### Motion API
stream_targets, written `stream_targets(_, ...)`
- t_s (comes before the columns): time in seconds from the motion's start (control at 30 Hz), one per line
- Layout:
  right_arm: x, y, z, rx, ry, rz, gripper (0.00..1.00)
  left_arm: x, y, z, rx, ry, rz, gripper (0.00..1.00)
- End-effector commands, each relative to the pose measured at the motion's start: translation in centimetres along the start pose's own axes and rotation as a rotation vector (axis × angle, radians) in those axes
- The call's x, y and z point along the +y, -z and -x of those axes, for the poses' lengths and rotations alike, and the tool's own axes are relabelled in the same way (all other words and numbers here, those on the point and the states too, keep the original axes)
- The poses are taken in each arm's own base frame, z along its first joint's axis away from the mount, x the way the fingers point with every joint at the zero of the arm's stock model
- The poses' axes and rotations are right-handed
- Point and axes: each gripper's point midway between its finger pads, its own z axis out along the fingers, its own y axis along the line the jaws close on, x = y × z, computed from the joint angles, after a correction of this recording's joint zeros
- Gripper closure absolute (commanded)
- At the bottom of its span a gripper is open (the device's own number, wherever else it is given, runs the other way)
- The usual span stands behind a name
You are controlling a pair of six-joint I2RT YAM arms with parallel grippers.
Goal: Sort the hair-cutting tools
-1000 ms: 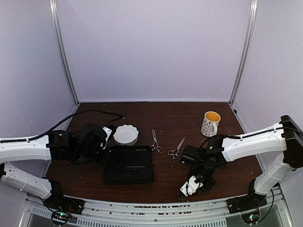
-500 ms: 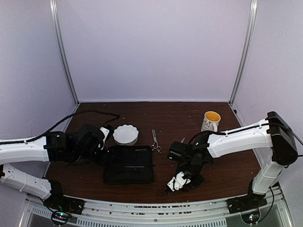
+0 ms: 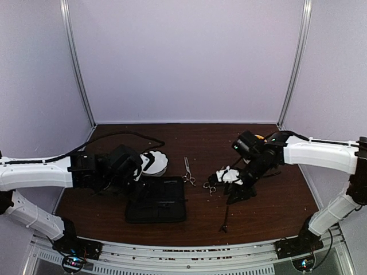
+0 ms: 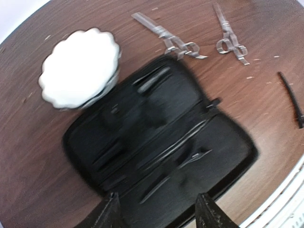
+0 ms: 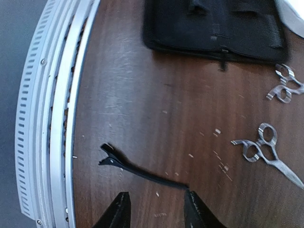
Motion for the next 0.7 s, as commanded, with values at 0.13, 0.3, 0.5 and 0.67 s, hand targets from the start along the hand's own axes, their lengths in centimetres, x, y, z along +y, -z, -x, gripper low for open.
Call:
stream_targets(0.13,-7.6,9.4,-3.8,-0.267,-0.423,-0.448,0.59,-11.0,-2.5,5.8,0.037,-0.240,-0.203,0.44)
stream_targets(0.3,-10.6,14.2,-5.8,-0.343,-0.537,-0.669,0.56,-16.5,-5.2,7.7,0.096,-0.284,-0.325,0.44)
stream_targets(0.5,-11.4,15.8,-6.2,-0.358,-0.549,-0.756,0.54,-22.3,-7.7,10.0,0.132,-0.280,-0.438,0.46)
stream_targets(0.67,-11.7,15.9,-6.3,-0.360,-0.557,-0.768,0.54,-24.9,-10.4,8.8,0.233,-0.274,-0.416,0.47)
